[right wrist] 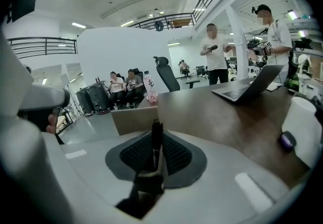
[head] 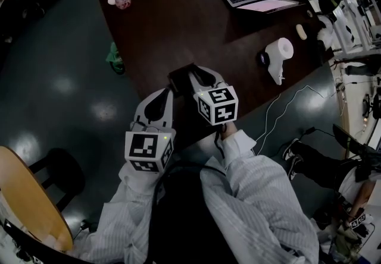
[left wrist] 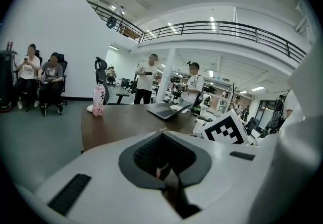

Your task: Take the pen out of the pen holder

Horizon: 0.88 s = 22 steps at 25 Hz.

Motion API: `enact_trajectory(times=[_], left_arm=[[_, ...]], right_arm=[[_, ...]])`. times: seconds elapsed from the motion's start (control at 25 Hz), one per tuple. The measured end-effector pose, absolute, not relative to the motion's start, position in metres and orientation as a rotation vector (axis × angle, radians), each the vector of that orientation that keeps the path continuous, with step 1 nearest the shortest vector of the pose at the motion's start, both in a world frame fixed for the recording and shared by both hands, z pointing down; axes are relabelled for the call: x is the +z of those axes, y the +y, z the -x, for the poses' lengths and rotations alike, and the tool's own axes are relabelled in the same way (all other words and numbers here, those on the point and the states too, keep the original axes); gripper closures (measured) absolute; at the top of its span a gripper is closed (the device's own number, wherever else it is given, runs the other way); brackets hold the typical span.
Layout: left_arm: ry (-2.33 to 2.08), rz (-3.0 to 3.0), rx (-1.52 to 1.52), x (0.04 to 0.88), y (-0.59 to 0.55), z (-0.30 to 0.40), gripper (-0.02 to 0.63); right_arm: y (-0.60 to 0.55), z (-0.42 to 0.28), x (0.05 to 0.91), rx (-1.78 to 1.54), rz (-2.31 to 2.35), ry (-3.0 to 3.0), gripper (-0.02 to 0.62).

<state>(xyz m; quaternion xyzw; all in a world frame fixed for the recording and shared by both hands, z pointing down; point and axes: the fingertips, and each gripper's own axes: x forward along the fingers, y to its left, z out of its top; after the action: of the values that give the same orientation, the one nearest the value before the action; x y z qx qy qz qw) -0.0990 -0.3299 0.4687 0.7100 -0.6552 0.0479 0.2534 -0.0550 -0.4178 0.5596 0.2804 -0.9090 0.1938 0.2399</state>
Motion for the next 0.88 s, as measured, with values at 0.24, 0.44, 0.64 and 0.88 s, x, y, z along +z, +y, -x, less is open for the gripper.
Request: enact_trajectory(times=[0.24,0.44,0.64,0.88], left_arm=[[-1.784,-1.94,0.127,0.466,-0.331,0.099,0.603],[-1.783,-1.954,0.101,0.456,-0.333,0.097,0.603],[-1.808,-2.004,0.101,0.435,-0.336,0.097,0.603],[-1.834,-2.052,0.059,0.407,-0.332,0.094,0.603]], right_arm=[[-0.419,0.05,0.545,0.532,-0.793,-2.533,0.532],[-0.416,0.042,0.522,0.523,-0.81,-2.576,0.534],[-0.406,0.04,0.489,0.496,-0.818,-2.625,0.534],[-0.384,0.036,0.43,0.417,-0.844,-2.728,0.534]])
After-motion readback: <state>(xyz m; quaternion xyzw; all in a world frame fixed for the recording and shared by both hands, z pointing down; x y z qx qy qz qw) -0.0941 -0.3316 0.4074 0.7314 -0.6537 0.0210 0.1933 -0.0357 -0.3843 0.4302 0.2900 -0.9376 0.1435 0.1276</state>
